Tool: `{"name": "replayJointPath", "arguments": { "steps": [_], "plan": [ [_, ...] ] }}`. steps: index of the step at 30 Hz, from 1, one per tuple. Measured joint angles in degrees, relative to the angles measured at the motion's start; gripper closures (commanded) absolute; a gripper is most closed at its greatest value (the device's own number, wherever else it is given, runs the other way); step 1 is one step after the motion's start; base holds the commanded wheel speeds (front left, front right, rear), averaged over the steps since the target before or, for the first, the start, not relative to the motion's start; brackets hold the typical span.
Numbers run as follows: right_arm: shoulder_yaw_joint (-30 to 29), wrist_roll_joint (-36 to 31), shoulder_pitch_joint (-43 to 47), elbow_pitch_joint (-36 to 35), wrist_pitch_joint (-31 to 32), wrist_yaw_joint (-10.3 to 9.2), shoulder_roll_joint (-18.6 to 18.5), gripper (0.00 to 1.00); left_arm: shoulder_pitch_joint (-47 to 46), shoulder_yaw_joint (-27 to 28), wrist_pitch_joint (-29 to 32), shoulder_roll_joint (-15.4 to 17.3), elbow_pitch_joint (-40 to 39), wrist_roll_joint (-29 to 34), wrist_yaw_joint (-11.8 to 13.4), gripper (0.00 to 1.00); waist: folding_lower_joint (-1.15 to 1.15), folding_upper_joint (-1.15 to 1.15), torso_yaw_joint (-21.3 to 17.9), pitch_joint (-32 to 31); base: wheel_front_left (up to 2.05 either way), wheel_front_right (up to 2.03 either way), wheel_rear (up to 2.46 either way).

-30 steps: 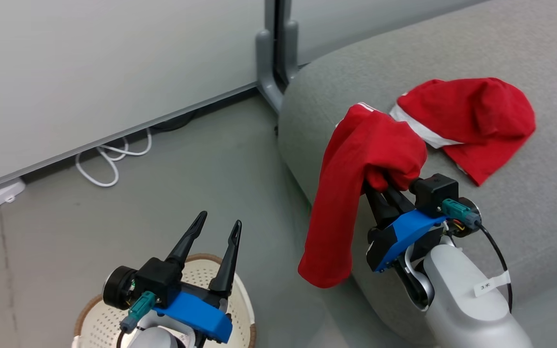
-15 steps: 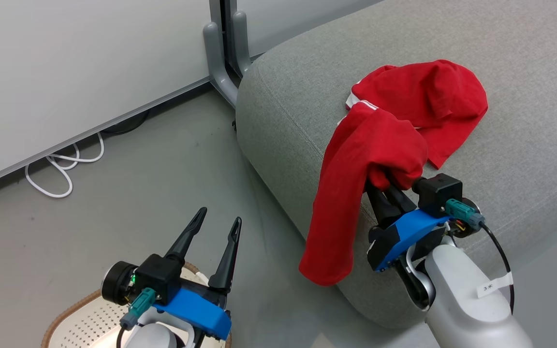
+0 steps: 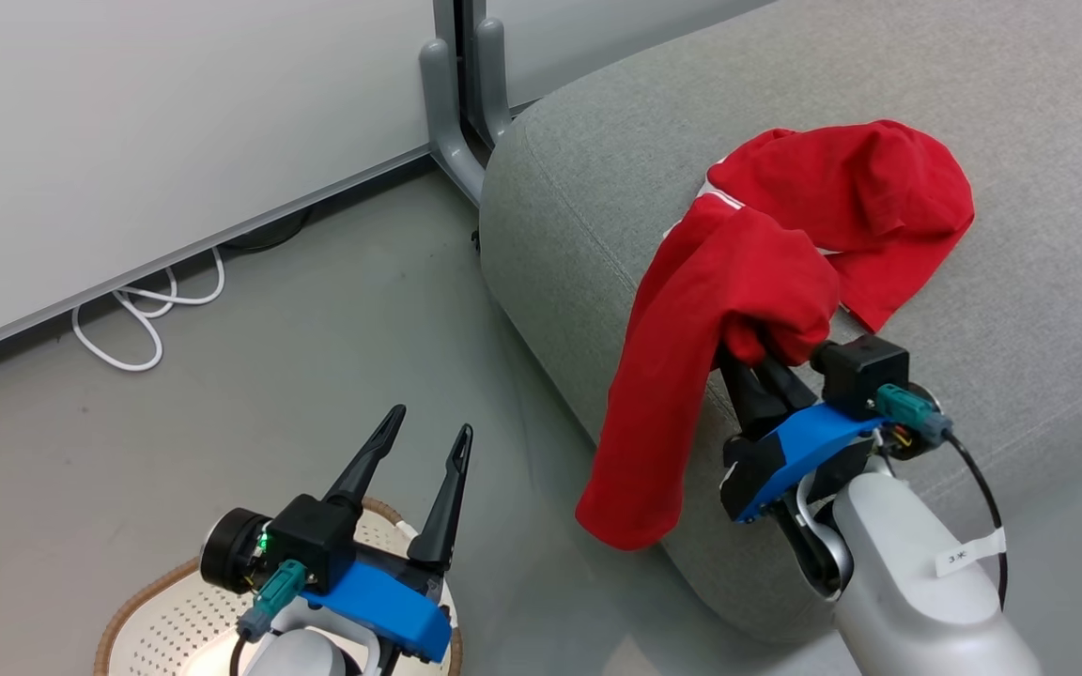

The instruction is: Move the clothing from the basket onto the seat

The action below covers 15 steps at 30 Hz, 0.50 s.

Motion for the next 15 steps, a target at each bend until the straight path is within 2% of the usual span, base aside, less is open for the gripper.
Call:
{"name": "replayJointPath", "arguments": {
  "steps": [7, 12, 15],
  "plan": [
    [-4.5, -1.5, -1.7, 0.1, 0.0, 0.00, 0.0, 1.00, -0.5, 0.3, 0.0, 0.2, -0.5, 0.6, 0.0, 0.00, 0.00, 0.00, 0.5, 1.4, 0.00, 0.00, 0.00],
    [-8.9, -5.3, -7.1, 0.2, 0.5, 0.00, -0.1, 1.00, -1.5, 0.4, 0.0, 1.1, -1.3, 1.3, 0.0, 0.00, 0.00, 0.00, 0.5, 3.7, 0.00, 0.00, 0.00],
    [-12.9, -6.9, -11.3, -0.4, 1.6, 0.00, -1.7, 1.00, -2.8, 0.2, 0.0, 1.8, -2.2, 2.0, 0.0, 0.00, 0.00, 0.00, 0.7, 5.8, 0.00, 0.00, 0.00]
  ]
}}
